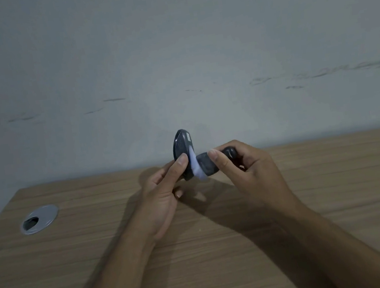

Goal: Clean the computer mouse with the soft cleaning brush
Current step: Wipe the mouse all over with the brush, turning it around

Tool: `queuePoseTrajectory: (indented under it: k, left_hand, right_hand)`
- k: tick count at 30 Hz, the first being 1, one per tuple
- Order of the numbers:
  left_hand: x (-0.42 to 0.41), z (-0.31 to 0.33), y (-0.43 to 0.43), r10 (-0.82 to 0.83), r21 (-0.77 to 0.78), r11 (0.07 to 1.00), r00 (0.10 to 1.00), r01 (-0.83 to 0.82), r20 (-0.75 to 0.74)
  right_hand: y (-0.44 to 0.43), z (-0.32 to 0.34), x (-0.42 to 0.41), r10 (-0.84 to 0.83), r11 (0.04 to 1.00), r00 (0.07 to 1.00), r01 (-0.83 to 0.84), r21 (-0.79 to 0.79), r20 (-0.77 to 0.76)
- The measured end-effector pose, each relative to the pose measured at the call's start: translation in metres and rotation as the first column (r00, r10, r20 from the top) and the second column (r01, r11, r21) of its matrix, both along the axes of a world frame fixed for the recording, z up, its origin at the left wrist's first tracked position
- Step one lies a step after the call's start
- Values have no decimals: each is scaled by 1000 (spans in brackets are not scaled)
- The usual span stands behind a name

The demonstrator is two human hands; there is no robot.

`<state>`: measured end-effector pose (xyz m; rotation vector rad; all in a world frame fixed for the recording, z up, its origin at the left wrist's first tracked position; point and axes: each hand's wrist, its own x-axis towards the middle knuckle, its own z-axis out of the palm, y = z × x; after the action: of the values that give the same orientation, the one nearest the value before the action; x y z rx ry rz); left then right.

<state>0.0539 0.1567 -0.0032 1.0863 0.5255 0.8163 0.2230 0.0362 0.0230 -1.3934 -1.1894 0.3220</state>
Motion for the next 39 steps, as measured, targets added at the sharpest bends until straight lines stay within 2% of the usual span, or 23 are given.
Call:
queuePoseTrajectory:
  k: [3, 6, 8, 10, 12, 14, 16, 19, 22, 26, 28, 31, 33, 36, 39]
  left_hand:
    - [1, 4, -5, -47, -8, 999, 999, 47, 14]
    - [4, 3, -8, -72, -9, 997, 997, 72, 3]
    - [4, 2, -9, -72, -12, 997, 997, 72, 22]
    - [4, 4, -8, -45, -22, 999, 998, 46, 51]
    - [3, 4, -4, -18, -53, 998, 994, 24, 111]
    - [3, 4, -2, -11, -71, 997, 989, 22, 146]
    - [3, 4, -3, -8, -51, 999, 994, 14, 109]
    - [4, 4, -7, -25, -5, 1000, 999, 25, 31]
    - [7, 0, -7, 21, 11, 1000, 999, -21, 30]
    - [6, -1, -4, 61, -23, 998, 997, -60, 38]
    - [7, -1, -4, 50, 39, 998, 999, -50, -1]
    - [7, 2, -12, 47, 106, 994, 997, -40, -61]
    - [6, 7, -17, 70, 163, 985, 989, -49, -128]
    - [6, 10, -17, 190, 272, 954, 960, -130, -207]
    - [7, 8, -16, 318, 416, 891, 906, -184, -281]
  right_hand:
    - [1, -4, 6, -74, 997, 997, 74, -13, 24]
    - [0, 0, 6, -113, 993, 993, 114, 43, -35]
    - [0, 6, 5, -49, 995, 995, 56, 77, -83]
    - [-2, 10, 4, 47, 997, 997, -42, 68, -69]
    - [-4, 13, 5, 113, 994, 993, -113, 1, -20]
    - [-4, 9, 8, 106, 992, 994, -106, -64, 0]
    - [-1, 3, 10, 21, 998, 1000, -21, -65, 4]
    - [-1, 5, 8, -53, 998, 998, 54, 20, -40]
    - [-2, 12, 6, 40, 998, 996, -35, 52, -84]
    - [-3, 12, 10, 106, 993, 994, -104, -55, 24]
    - [-2, 8, 14, 46, 996, 998, -43, -78, 48]
    - [-1, 13, 13, -57, 998, 998, 57, 29, 3]
    - [-3, 21, 11, -47, 995, 998, 51, 82, -49]
    - [-8, 25, 16, 17, 999, 994, -20, 27, 107]
    - [-8, 20, 24, -34, 999, 973, 40, -21, 230]
